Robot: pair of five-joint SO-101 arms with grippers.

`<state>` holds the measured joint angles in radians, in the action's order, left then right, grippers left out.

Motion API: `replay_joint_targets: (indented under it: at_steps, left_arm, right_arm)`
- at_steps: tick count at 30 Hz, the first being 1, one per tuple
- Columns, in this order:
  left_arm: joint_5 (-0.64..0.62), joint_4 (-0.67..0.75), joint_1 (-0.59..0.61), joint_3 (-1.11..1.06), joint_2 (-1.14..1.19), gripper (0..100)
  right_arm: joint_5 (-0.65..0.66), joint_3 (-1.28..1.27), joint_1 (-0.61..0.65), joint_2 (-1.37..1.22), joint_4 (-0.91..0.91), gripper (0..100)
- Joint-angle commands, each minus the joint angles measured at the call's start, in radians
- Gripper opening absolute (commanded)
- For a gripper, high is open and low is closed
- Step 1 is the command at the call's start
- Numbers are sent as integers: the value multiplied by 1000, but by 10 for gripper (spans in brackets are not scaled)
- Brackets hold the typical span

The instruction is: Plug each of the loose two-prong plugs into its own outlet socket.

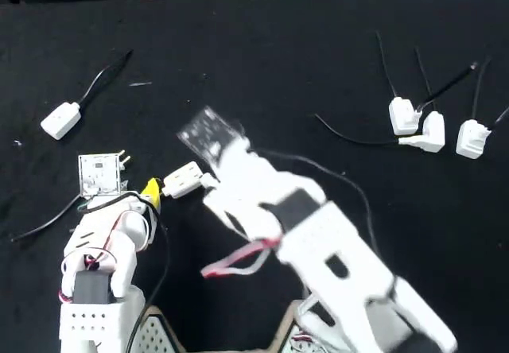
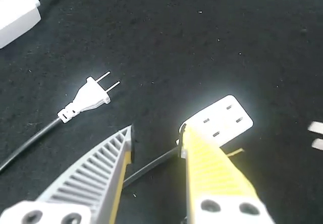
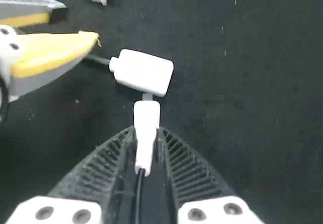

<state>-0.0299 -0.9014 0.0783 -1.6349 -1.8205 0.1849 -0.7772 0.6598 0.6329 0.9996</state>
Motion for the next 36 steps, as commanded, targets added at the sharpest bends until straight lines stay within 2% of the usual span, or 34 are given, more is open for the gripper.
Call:
replay_joint_targets:
  at_steps: [1,5,10,16,23,26,36]
  left_arm:
    - [11,-41,10,38,-6,170]
    - [112,-63,58,39,-6,170]
    - [238,-54,206,39,-6,170]
    - [318,-54,338,-38,-6,172]
    - [364,-141,360,-64,-6,170]
    - [361,-184,358,-64,-6,170]
    - [361,-218,360,-64,-6,170]
  right_arm:
    - [14,266,-23,-211,107,10]
    - [15,509,-25,-410,244,10]
    - [15,785,-25,-636,371,10]
    - [15,1087,-25,-878,511,10]
    - [6,1446,-86,-1148,712,10]
    - [-58,1560,-104,-1242,761,10]
    - [-84,1606,-55,-1307,763,10]
